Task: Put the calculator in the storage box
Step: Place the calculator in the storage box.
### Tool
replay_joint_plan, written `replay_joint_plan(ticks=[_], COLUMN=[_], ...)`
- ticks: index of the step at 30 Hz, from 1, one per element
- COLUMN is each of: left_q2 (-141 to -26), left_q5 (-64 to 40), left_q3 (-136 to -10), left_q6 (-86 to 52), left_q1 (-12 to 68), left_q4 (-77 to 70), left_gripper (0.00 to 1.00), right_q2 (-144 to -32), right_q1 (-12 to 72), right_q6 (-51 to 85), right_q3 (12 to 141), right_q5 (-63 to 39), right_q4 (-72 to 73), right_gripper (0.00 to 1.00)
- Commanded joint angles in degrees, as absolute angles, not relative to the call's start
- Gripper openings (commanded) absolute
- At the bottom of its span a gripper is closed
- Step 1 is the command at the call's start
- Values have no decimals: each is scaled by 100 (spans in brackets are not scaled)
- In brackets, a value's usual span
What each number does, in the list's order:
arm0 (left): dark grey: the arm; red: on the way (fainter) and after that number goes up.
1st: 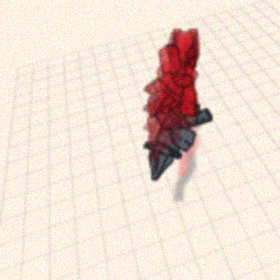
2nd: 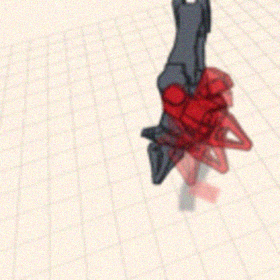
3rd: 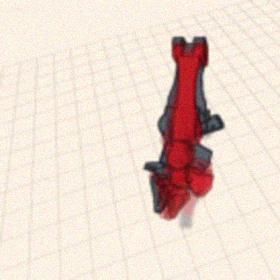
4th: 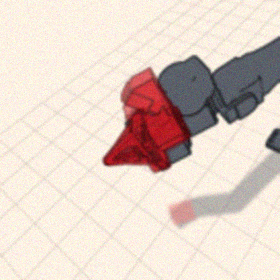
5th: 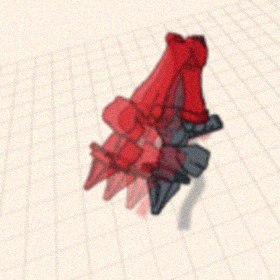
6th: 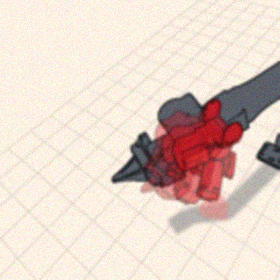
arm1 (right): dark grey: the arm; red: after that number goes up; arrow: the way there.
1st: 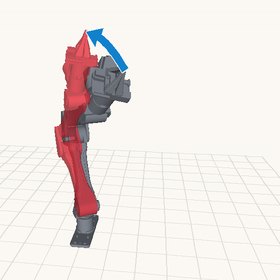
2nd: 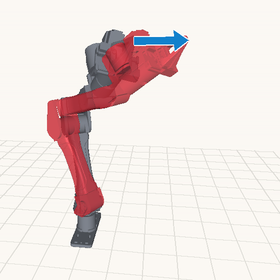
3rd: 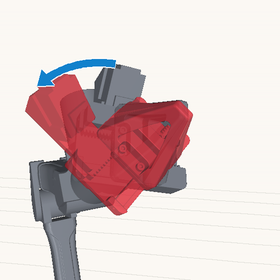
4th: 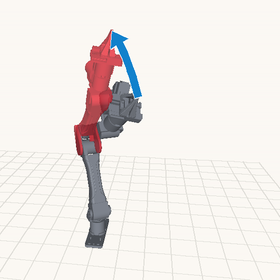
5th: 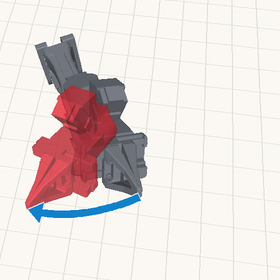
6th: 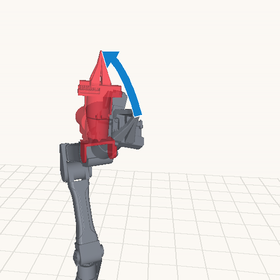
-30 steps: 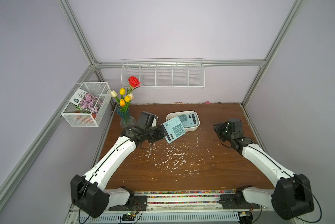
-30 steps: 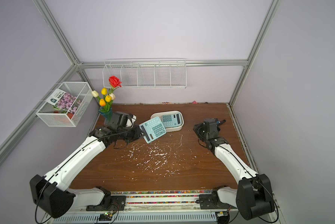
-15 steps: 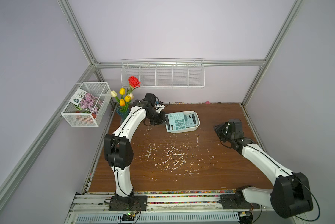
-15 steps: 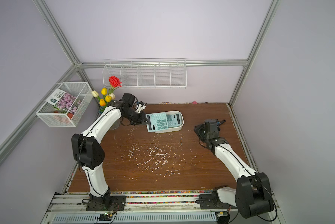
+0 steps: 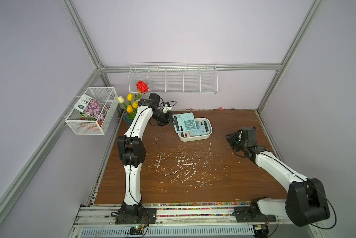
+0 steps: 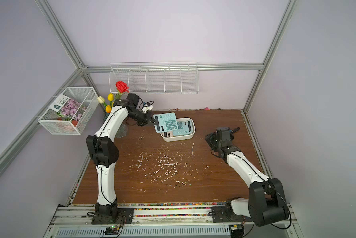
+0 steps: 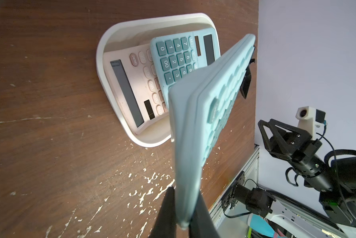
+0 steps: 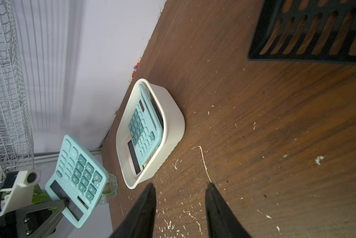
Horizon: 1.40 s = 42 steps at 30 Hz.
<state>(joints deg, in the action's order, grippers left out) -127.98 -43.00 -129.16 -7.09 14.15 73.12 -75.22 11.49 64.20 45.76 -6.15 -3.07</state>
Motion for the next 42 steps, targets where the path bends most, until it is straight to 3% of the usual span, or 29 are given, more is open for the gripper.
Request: replay_joint_plan(ticks=[1,42], left_q2=[-12992,-14300], left_q5=[-4610,-5194], left_q3=[-13087,-13868], left_q6=[-546,-570], left_q1=[1424,1222], left_q4=[7516,7235], left_gripper=[0,0], right_q2=[-7576,-7919], right_q1=[1116,1033], right_q6=[6302,6161], right_q3=[4475,4584], right_q5=[-675,-754], right_q4=[-190,-255], right_gripper=[43,42])
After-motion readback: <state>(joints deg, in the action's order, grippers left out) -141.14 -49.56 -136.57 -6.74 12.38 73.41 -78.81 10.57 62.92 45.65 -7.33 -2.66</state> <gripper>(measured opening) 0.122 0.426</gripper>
